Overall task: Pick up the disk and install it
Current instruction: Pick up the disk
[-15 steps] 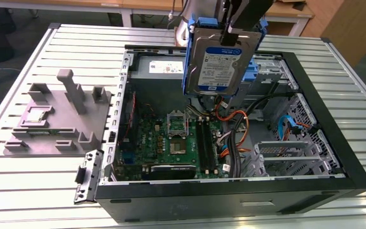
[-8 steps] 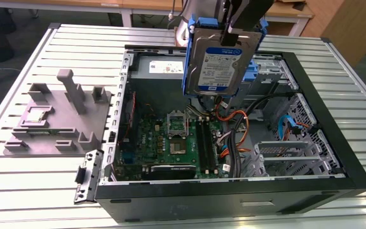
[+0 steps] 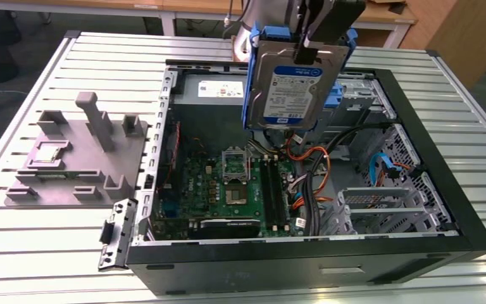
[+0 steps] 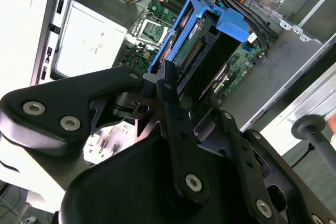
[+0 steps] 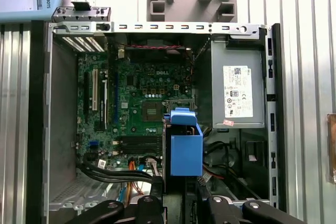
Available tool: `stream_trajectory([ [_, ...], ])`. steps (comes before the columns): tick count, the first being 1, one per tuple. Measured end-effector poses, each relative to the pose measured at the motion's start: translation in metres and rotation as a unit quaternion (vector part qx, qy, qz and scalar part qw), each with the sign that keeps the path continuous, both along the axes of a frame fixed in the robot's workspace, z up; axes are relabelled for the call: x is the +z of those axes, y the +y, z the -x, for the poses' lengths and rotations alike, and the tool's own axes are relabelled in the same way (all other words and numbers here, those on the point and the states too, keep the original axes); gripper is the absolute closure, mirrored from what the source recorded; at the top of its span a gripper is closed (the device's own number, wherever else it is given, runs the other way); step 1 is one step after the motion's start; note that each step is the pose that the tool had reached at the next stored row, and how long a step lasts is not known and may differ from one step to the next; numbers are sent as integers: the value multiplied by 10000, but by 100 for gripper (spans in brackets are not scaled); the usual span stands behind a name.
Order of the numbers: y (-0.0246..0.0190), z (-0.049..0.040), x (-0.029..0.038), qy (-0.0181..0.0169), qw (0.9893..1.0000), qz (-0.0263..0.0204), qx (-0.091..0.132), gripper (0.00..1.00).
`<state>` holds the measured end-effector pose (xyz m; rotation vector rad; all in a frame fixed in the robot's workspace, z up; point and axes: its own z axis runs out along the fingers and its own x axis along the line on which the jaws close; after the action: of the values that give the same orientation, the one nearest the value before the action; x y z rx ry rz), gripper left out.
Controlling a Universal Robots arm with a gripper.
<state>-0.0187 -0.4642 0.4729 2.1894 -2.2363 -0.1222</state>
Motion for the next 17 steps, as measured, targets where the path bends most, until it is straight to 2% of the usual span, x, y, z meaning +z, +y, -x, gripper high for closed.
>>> stream_trajectory([
  [17, -214, 0, -6, 0, 10000, 1, 0, 65],
])
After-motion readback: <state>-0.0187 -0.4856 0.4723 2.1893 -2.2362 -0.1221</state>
